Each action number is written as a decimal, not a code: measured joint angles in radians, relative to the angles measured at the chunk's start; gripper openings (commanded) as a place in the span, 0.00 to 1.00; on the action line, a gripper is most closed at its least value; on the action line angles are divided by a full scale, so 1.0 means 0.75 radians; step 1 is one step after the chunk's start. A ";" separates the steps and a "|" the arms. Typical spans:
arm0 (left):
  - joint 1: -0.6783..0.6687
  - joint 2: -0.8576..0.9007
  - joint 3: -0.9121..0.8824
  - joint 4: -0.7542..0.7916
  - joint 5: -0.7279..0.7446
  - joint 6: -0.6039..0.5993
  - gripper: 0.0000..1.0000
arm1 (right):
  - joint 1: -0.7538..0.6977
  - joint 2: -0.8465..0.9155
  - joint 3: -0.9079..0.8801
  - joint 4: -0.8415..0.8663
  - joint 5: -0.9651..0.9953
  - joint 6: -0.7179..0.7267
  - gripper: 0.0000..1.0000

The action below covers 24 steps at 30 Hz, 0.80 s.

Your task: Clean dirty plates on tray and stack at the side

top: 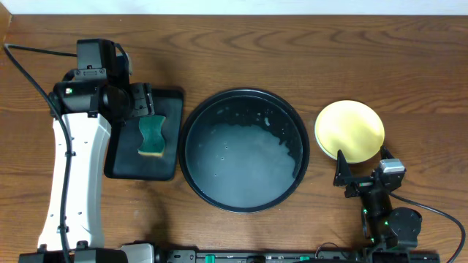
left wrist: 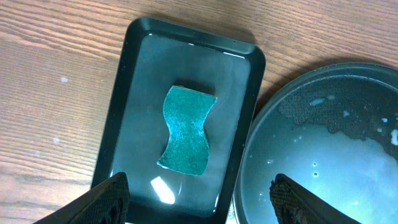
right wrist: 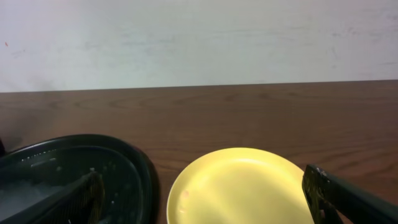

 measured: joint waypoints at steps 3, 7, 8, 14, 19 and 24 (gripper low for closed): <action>0.000 0.000 0.000 0.000 0.000 0.000 0.74 | 0.000 0.000 0.000 0.000 0.000 0.000 0.99; 0.000 0.000 0.000 0.000 -0.002 0.001 0.74 | 0.000 0.000 0.000 0.000 0.000 0.000 0.99; 0.000 0.000 0.000 0.000 -0.005 0.001 0.74 | 0.000 0.000 0.000 0.000 0.000 0.000 0.99; 0.000 -0.003 -0.004 0.016 -0.007 0.000 0.74 | 0.000 0.000 0.000 0.000 0.000 0.000 0.99; -0.001 -0.092 -0.093 0.243 -0.006 0.000 0.74 | 0.000 0.000 0.000 0.000 0.000 0.000 0.99; -0.002 -0.308 -0.311 0.606 0.000 0.000 0.74 | 0.000 0.000 0.000 0.000 0.000 0.000 0.99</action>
